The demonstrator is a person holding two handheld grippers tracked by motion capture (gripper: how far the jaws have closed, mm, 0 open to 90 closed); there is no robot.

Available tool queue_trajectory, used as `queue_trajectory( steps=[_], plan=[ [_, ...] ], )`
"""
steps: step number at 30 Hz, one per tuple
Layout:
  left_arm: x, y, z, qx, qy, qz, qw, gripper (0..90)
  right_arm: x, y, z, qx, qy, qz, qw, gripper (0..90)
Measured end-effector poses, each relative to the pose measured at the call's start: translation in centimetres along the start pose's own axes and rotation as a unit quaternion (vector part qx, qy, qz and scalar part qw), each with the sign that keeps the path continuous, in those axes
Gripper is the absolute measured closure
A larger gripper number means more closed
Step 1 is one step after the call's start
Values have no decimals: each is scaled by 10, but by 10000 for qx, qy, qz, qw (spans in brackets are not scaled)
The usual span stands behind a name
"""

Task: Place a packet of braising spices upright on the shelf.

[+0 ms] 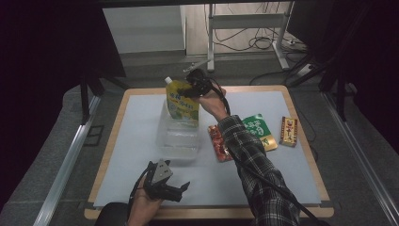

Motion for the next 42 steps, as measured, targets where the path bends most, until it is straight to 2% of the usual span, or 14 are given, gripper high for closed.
queue_trajectory(
  steps=[3,6,8,14,18,22,26,29,35,38,40,42],
  plan=[
    [0,0,1,-12,-3,-6,10000,0,1,7,5,-77,-212,-8,9997,420],
    [0,-1,1,-13,-4,-8,10000,0,-4,16,11,-134,-411,96,9990,350],
    [-1,-1,1,-24,1,-20,10000,0,-7,20,13,-189,-374,101,9991,304],
    [-1,-3,2,-56,-13,-52,10000,0,-12,31,15,-127,-286,251,9992,226],
    [0,-2,3,-81,-23,18,10000,0,-15,40,15,-78,-168,264,9995,123],
    [-1,-3,4,-95,-28,10,10000,0,-21,47,16,-9,-204,259,9995,71],
    [0,-3,5,-124,-37,39,9999,0,-28,53,16,5,-216,187,9996,57],
    [3,-2,8,-253,-90,259,9993,0,-34,58,16,25,-162,137,9998,57],
    [3,-2,11,-274,-218,288,9990,0,-45,66,13,71,-149,121,9998,39],
    [6,0,13,-381,-267,485,9977,0,-53,77,11,135,-146,146,9997,39],
    [6,0,14,-404,-281,526,9974,0,-55,80,11,157,-151,91,9997,39],
    [7,0,16,-436,-421,562,9966,0,-63,93,10,173,-124,11,9998,39]
  ],
)
Point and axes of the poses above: each handheld gripper's, and its own axes: y roughly backward along the jaws, x roughly out of its top, z roughly to its right, the point moved 2 cm from there along -y, roughly forward along the jaws, and after that the axes turned 14 degrees about z, right-handed, at the moved point
